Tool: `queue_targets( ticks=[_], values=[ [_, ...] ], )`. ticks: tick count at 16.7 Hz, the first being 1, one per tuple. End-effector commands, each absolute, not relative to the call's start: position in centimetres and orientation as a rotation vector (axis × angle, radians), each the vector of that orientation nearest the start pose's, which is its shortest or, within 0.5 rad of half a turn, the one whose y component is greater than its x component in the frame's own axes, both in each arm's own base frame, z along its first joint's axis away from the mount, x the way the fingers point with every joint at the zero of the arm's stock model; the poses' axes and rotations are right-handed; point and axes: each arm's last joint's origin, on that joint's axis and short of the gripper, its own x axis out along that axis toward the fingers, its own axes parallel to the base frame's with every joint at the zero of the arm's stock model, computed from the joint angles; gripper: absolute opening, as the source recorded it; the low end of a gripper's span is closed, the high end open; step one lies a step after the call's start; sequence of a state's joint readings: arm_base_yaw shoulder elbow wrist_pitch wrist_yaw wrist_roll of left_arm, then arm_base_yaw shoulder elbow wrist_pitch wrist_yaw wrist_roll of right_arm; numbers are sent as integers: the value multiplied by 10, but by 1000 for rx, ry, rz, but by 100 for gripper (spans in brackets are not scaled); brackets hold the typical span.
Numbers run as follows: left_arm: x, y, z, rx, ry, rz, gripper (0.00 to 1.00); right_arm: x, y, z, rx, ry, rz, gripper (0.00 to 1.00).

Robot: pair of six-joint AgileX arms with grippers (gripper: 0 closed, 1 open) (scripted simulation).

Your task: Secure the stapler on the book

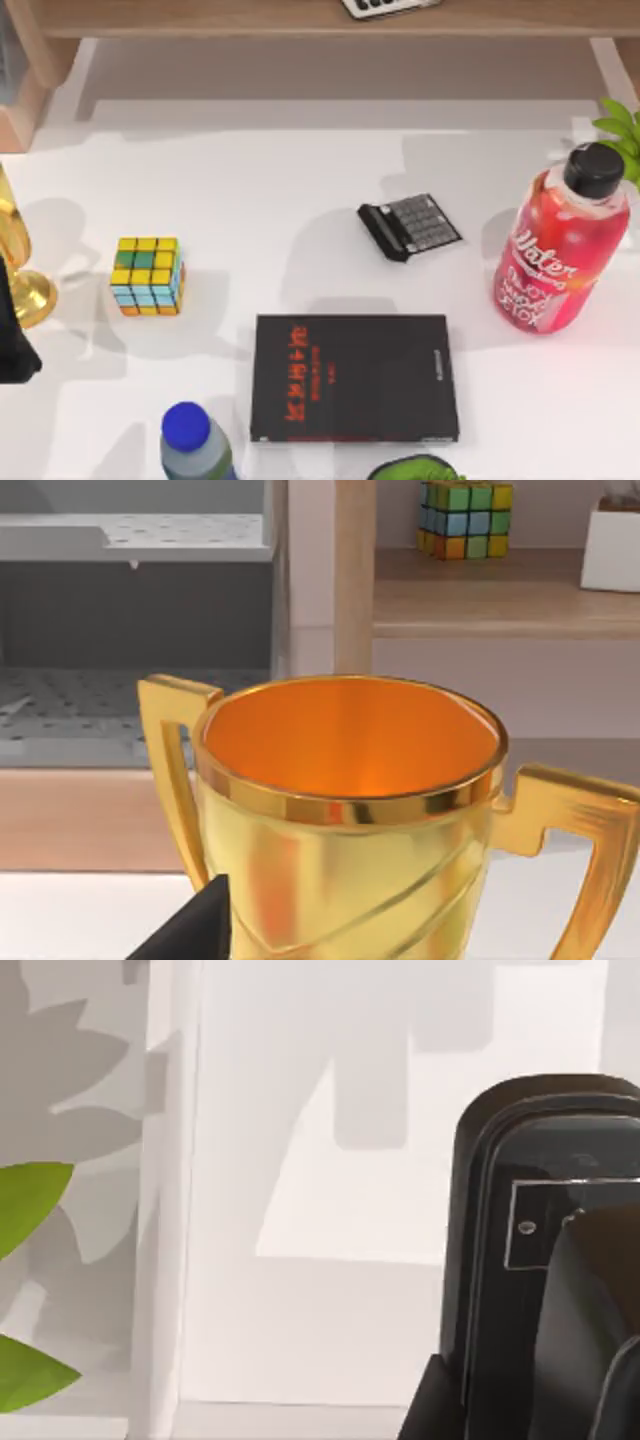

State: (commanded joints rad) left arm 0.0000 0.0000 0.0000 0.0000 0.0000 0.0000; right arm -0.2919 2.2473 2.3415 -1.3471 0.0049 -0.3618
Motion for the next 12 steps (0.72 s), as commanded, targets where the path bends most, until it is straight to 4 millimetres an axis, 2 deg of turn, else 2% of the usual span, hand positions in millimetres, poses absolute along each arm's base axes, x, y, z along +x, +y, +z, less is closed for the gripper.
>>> queue_targets(
  ticks=[3, 6, 9, 12],
  values=[
    [106, -1, 160, 0, 0, 0, 100, 426, -73, 334, -99, 1189, -41, 0],
    [106, -1, 160, 0, 0, 0, 100, 410, -11, 354, -45, 1130, -28, 0],
    [106, -1, 160, 0, 0, 0, 100, 395, 58, 356, 14, 1106, 16, 0],
    [106, -1, 160, 0, 0, 0, 100, 375, 128, 343, 65, 1128, 69, 0]
  ],
)
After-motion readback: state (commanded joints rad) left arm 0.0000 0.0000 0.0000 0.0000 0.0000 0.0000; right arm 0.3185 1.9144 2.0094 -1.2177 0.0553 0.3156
